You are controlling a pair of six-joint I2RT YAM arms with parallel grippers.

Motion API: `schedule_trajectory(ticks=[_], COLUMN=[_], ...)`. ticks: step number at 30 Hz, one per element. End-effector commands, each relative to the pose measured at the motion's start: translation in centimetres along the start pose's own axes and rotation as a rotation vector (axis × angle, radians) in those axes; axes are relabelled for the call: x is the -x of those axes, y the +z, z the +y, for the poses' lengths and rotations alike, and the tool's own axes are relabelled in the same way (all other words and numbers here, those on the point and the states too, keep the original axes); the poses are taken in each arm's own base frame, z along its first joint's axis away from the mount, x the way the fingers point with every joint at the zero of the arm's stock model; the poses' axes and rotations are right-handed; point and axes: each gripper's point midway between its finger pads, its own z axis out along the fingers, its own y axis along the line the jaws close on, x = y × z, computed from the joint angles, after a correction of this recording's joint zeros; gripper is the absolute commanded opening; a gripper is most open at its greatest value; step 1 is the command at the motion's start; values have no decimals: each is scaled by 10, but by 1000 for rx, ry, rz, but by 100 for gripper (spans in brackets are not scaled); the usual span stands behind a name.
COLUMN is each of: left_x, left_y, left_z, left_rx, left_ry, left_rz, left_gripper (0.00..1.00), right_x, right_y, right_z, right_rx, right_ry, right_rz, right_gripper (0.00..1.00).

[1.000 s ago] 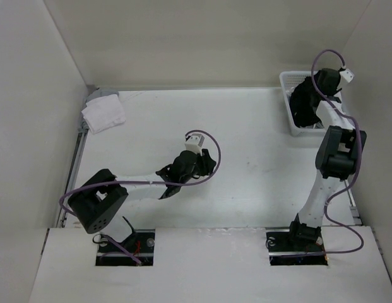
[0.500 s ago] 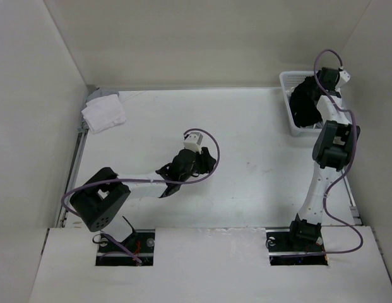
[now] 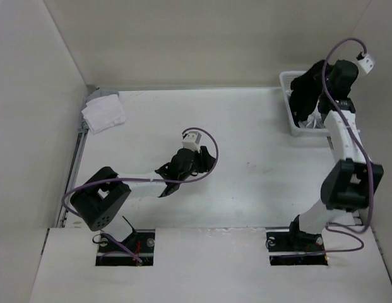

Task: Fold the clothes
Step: Grab the tank top from the pile, then move the tank top to the center of the board, then flatten the tank top out

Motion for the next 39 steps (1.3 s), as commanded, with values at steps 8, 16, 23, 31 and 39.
schedule_trajectory(ticks=[8, 16, 23, 31, 39], left_x=[57, 114, 107, 54, 32], left_y=[-26, -71, -80, -63, -29], left_z=[33, 74, 98, 94, 32], left_rx=[39, 104, 144, 169, 67], left_ry=[-153, -284, -337, -281, -109], left_rz=[-176, -352, -336, -162, -13], left_gripper=[43, 53, 59, 54, 47], right_x=[121, 23, -222, -293, -340], right_y=[-318, -378, -304, -295, -341], right_z=[234, 242, 151, 68, -28], right_rx=[934, 1104, 810, 589, 290], right_ry=[121, 156, 62, -119, -319], right_rz=[-206, 74, 530, 660, 772], right_gripper=[3, 10, 34, 40, 25])
